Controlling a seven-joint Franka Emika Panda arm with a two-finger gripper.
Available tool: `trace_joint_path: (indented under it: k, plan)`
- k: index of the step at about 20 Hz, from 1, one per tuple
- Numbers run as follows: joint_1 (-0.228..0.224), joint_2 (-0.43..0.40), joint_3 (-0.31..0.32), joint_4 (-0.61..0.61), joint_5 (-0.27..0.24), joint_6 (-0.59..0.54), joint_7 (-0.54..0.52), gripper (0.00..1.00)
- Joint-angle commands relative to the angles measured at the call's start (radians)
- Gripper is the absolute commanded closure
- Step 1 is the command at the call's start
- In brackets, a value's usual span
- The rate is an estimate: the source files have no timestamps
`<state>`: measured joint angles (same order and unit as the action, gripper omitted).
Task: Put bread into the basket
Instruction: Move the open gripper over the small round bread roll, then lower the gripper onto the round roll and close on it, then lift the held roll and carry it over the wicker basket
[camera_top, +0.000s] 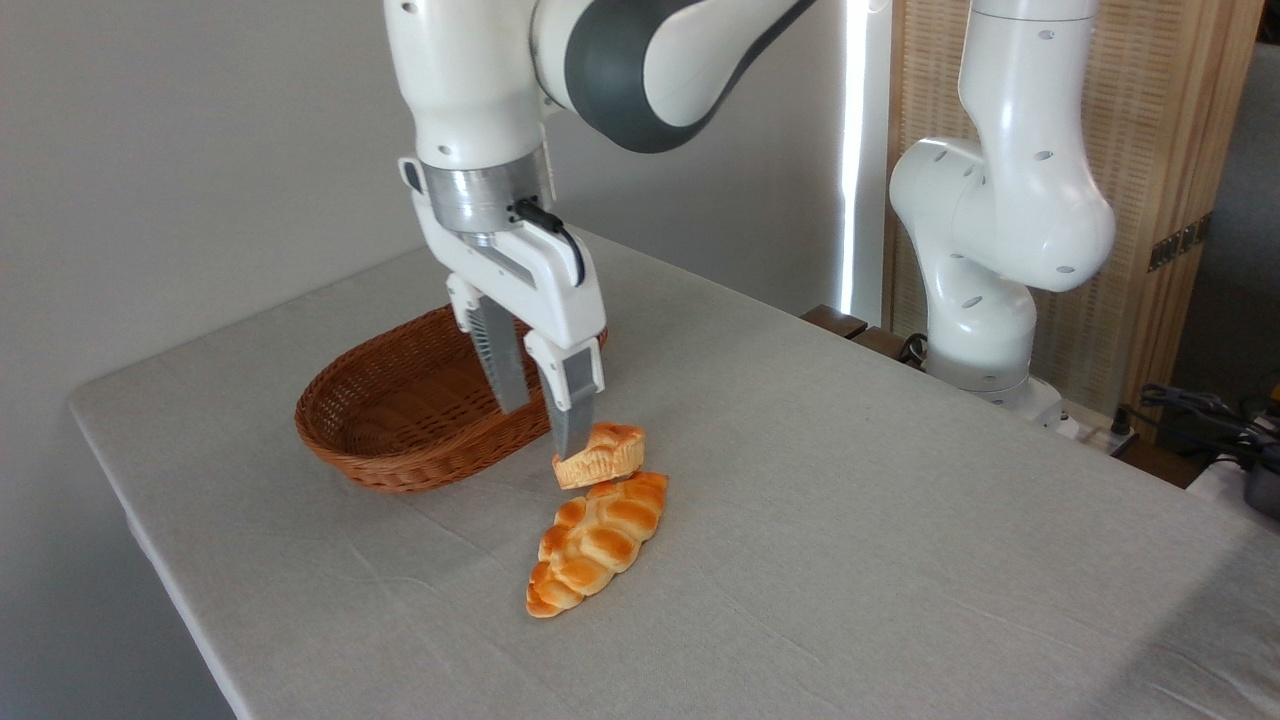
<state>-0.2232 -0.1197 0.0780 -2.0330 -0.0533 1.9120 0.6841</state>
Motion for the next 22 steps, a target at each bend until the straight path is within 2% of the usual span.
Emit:
trace_joint_path:
  k: [1, 4, 7, 12, 14, 15, 17, 18, 19, 22]
  plan:
    - [-0.021, -0.06, 0.005, -0.122, 0.0, 0.013, 0.054, 0.0]
    - [-0.028, -0.058, 0.006, -0.162, 0.0, 0.019, 0.072, 0.0]
    - [-0.044, -0.052, 0.006, -0.196, 0.0, 0.085, 0.072, 0.0]
    - [-0.054, -0.031, 0.005, -0.196, 0.0, 0.094, 0.072, 0.0]
    - [-0.073, -0.02, 0.006, -0.196, 0.0, 0.094, 0.072, 0.01]
    - [-0.071, -0.02, 0.006, -0.194, 0.0, 0.099, 0.072, 0.1]
    - [-0.071, -0.02, 0.011, -0.193, -0.002, 0.105, 0.078, 0.43]
    - [-0.071, -0.02, 0.014, -0.193, -0.002, 0.107, 0.081, 0.54]
    - [-0.071, -0.021, 0.014, -0.191, -0.002, 0.108, 0.081, 0.57]
    - [-0.071, -0.021, 0.016, -0.188, -0.002, 0.108, 0.081, 0.58]
